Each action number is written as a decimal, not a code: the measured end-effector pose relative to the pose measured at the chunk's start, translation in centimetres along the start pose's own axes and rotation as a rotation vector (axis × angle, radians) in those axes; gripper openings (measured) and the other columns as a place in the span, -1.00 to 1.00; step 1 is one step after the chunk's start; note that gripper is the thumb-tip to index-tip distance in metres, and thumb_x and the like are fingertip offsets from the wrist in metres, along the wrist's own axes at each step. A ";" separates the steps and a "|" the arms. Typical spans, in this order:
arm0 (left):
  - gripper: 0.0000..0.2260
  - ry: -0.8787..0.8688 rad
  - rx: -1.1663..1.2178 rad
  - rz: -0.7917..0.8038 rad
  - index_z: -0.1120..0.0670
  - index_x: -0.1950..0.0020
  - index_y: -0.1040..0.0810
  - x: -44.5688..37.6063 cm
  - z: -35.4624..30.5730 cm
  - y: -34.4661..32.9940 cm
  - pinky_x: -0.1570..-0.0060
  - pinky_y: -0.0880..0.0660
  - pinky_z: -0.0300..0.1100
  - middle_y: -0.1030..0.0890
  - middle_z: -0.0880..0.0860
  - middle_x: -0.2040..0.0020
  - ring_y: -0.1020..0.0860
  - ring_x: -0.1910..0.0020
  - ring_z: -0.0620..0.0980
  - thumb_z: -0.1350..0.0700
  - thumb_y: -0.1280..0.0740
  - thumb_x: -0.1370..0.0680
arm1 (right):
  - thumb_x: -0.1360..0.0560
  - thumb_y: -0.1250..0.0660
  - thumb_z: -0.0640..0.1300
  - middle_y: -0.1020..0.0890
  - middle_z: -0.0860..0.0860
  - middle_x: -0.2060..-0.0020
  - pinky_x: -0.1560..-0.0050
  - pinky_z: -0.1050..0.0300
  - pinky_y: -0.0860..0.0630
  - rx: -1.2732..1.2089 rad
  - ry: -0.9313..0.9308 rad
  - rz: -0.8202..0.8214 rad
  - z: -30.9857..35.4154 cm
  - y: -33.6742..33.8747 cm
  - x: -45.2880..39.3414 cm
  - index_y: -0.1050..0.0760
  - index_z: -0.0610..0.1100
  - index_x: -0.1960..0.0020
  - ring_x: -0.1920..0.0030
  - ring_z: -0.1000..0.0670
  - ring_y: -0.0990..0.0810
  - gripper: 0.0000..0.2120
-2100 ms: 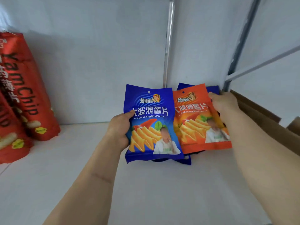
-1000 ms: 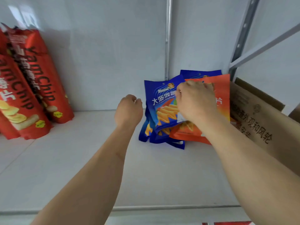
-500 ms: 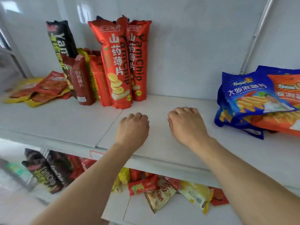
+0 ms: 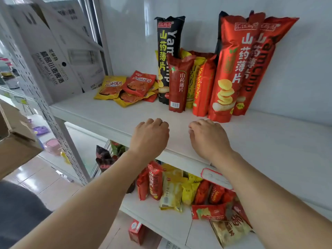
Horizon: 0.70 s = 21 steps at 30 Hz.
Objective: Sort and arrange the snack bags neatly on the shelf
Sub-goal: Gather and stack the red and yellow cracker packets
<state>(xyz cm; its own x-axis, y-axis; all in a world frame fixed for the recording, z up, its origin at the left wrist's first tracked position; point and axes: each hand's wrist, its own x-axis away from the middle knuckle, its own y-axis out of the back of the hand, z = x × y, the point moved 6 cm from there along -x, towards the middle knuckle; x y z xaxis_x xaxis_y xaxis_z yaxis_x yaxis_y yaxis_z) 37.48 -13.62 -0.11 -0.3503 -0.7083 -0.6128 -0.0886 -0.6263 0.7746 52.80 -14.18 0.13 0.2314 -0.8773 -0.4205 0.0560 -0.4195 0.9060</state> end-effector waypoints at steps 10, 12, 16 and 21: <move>-0.87 0.162 -0.007 0.022 0.10 0.12 -0.65 -6.2 15.1 -6.9 0.30 -0.48 -0.08 -0.64 0.05 0.20 -0.63 0.18 0.16 0.08 -0.36 -0.56 | -0.66 -0.11 -0.06 -0.60 -0.06 -0.11 0.05 -0.02 -0.50 -0.226 0.014 -0.016 7.7 -6.1 -16.8 -0.49 -0.10 -0.22 -0.10 -0.13 -0.56 -0.74; -0.86 0.191 -0.019 0.024 0.09 0.06 -0.66 -8.0 18.3 -8.2 0.31 -0.47 -0.08 -0.66 0.05 0.15 -0.63 0.15 0.16 0.06 -0.34 -0.56 | -0.65 -0.12 -0.05 -0.59 -0.09 -0.11 0.07 -0.03 -0.47 -0.277 -0.006 -0.013 8.7 -7.2 -20.3 -0.47 -0.11 -0.23 -0.11 -0.17 -0.55 -0.74; -0.79 0.273 0.038 0.017 0.11 0.03 -0.66 -11.1 24.8 -10.5 0.28 -0.49 -0.04 -0.66 0.08 0.08 -0.62 0.07 0.21 0.04 -0.28 -0.60 | -0.64 -0.14 -0.02 -0.58 -0.10 -0.18 -0.06 -0.05 -0.51 -0.384 -0.094 0.003 10.3 -10.0 -26.0 -0.45 -0.11 -0.32 -0.17 -0.17 -0.54 -0.68; -0.72 0.446 0.243 0.085 0.08 -0.25 -0.58 -15.4 32.2 -14.3 -0.03 -0.48 0.02 -0.58 0.12 -0.24 -0.53 -0.18 0.22 -0.01 -0.20 -0.66 | -0.64 -0.15 0.08 -0.47 -0.12 -0.32 -0.24 -0.08 -0.46 -0.474 -0.328 0.003 11.2 -12.9 -32.2 -0.36 -0.12 -0.42 -0.31 -0.18 -0.45 -0.57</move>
<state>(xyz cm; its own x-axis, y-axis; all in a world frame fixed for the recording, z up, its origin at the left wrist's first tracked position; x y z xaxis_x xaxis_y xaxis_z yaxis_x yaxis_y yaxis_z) 14.08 16.73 3.34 0.0609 -0.8568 -0.5120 -0.3098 -0.5039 0.8063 33.80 16.86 1.48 -0.0767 -0.9364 -0.3424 0.5028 -0.3328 0.7978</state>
